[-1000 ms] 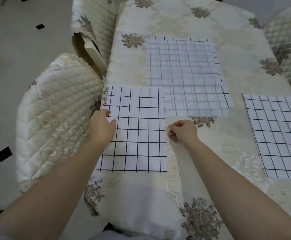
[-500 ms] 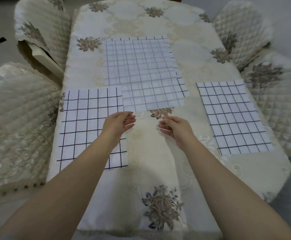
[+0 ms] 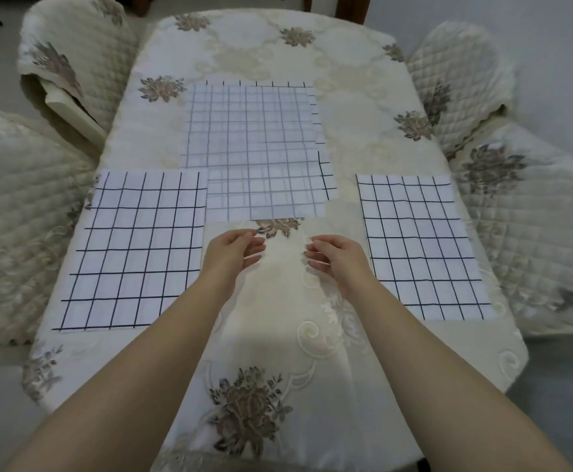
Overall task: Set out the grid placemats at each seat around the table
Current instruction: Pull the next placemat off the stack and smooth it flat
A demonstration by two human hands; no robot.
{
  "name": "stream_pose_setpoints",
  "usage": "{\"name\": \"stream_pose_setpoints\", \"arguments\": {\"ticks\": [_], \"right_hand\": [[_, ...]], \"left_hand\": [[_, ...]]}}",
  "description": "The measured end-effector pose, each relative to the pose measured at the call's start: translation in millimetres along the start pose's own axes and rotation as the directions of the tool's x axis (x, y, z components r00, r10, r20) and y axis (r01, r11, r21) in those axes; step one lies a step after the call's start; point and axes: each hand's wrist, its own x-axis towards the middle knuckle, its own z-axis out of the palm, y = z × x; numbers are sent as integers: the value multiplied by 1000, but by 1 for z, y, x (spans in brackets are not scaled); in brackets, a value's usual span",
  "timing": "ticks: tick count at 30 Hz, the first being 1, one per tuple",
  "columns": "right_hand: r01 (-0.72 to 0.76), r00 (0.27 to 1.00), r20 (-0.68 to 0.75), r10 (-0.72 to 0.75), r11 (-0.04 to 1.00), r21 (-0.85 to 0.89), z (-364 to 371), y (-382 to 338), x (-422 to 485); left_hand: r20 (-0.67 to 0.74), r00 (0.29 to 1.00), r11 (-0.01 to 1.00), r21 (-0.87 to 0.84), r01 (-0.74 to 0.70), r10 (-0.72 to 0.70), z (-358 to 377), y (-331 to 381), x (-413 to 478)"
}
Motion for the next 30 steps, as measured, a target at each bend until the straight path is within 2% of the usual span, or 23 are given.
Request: {"name": "stream_pose_setpoints", "arguments": {"ticks": [7,10,12,14,16,18,23,27,30], "right_hand": [[72,997,2,-72,993,-94,1,-21,40],[151,987,-12,-160,953,-264,4,-20,60],[228,968,13,-249,862,-452,5,-19,75],[313,936,83,-342,705,-636,5,-19,89],[396,900,194,-390,545,-739,6,-19,99],[440,881,291,-373,418,-795,8,-17,110],[471,865,383,-323,264,-842,14,-13,130],[484,847,426,-316,131,-865,15,-11,141],[505,813,447,-373,70,-860,12,-9,146]], "left_hand": [[-5,997,991,102,-81,82,7,19,33],[1,992,968,216,-124,127,11,22,51],[23,978,900,388,-199,206,13,20,64],[86,953,748,600,-284,292,15,18,74],[182,926,574,740,-351,331,16,15,82],[275,907,449,799,-400,318,17,10,92],[337,906,366,834,-413,255,22,1,108],[348,890,338,833,-437,294,27,-2,113],[357,874,307,835,-456,329,28,-8,120]]}}
